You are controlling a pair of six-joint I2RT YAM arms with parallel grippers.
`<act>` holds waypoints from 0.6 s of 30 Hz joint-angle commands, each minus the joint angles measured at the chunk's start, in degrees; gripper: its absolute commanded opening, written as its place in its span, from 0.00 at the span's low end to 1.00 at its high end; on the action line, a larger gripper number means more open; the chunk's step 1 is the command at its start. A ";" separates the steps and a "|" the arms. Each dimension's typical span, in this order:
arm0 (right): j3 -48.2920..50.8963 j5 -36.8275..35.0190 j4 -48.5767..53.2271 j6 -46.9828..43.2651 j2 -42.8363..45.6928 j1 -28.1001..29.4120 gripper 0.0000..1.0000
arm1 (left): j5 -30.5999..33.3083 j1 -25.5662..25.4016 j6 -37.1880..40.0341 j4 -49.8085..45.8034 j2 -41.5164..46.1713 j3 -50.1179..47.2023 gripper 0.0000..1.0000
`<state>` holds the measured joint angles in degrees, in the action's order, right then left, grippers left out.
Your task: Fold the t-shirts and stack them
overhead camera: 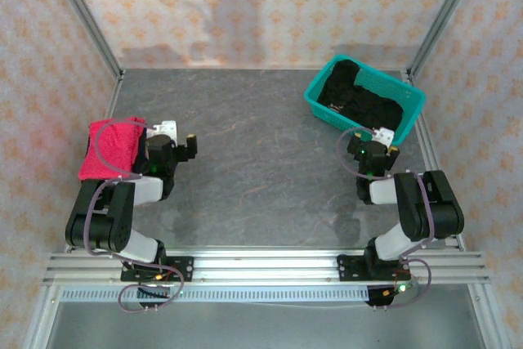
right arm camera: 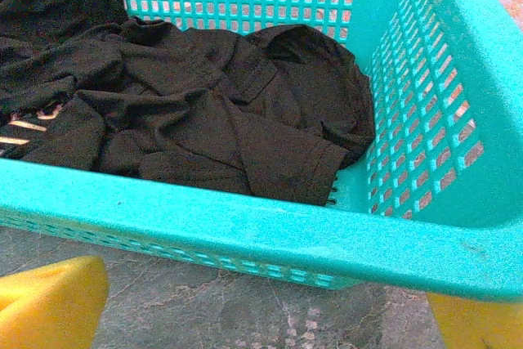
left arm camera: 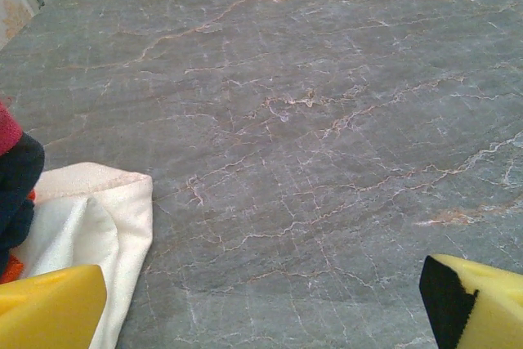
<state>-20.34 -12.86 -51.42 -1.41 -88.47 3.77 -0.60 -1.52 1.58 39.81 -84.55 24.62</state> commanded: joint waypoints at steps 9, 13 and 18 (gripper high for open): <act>-3.71 6.77 17.06 -5.31 18.47 0.85 0.99 | -2.73 -10.78 10.26 -20.54 17.58 5.14 1.00; -12.73 10.71 29.89 -7.90 20.13 0.88 0.99 | -6.32 -16.22 10.90 -23.06 21.04 6.29 1.00; -20.25 17.28 34.58 -10.14 17.31 0.82 0.99 | -7.57 -20.10 9.41 -22.03 21.48 7.30 1.00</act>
<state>-37.54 -1.02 -24.64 -8.51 -69.65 4.36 -6.20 -20.56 10.59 20.10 -63.35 30.37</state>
